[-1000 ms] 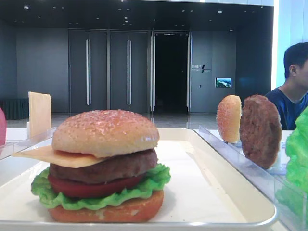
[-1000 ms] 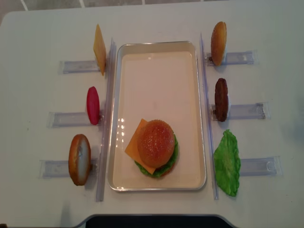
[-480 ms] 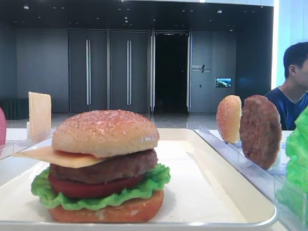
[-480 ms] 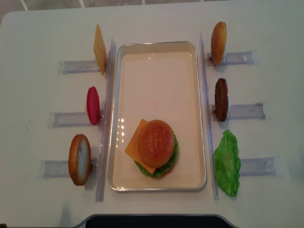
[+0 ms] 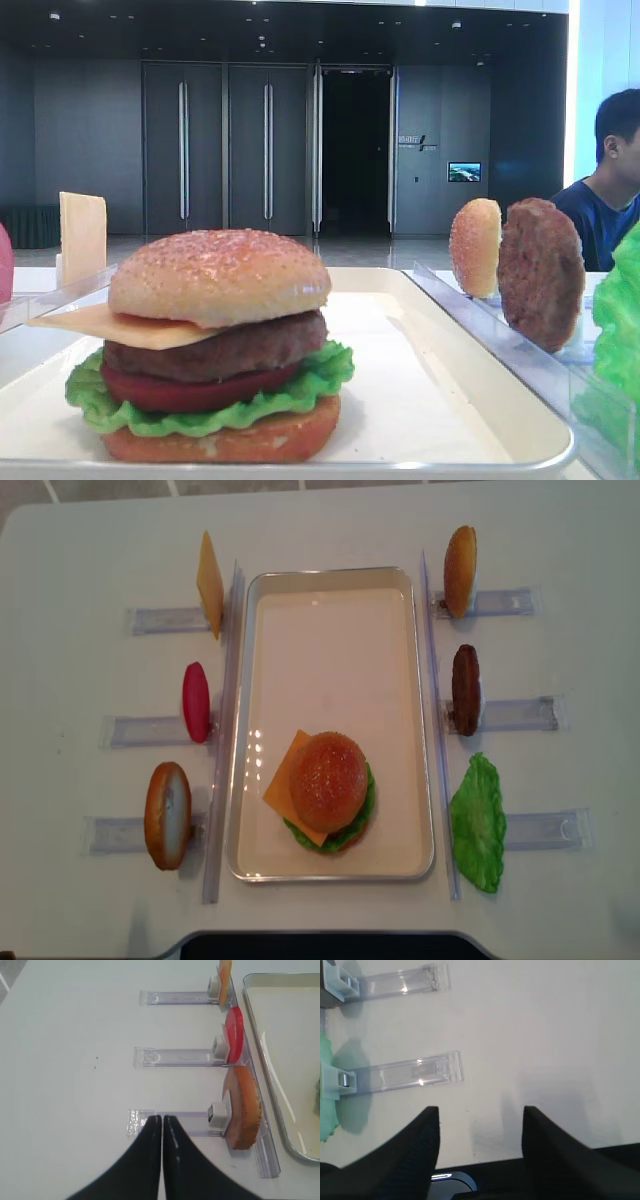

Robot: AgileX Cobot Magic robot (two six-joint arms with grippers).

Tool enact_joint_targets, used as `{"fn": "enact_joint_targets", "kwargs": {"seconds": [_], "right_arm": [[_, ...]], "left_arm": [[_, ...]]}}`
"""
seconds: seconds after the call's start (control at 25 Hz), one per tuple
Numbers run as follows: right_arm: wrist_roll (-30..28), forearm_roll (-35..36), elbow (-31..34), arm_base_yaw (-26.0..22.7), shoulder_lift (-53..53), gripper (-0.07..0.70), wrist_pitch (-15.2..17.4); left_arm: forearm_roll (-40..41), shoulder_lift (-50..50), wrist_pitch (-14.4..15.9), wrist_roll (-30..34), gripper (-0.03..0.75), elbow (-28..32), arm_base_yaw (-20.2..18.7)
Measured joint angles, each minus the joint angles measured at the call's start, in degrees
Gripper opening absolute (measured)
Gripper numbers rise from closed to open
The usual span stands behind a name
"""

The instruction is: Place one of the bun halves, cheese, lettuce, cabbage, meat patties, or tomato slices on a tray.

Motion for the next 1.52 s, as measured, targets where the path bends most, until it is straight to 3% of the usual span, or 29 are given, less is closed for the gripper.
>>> {"fn": "enact_joint_targets", "kwargs": {"seconds": [0.16,0.84,1.52], "right_arm": [[0.0,0.0,3.0,0.0,-3.77,0.386,0.01],[-0.54,-1.87,3.54,0.0,-25.17,0.386,-4.19],[-2.34,-1.71,5.28,0.0,-25.69,0.386,-5.16]], "left_arm": [[0.0,0.0,0.0,0.0,0.0,0.0,-0.06],[0.0,0.0,0.0,0.0,0.0,0.0,-0.06],[0.0,0.0,0.0,0.0,0.0,0.0,-0.06]]}}
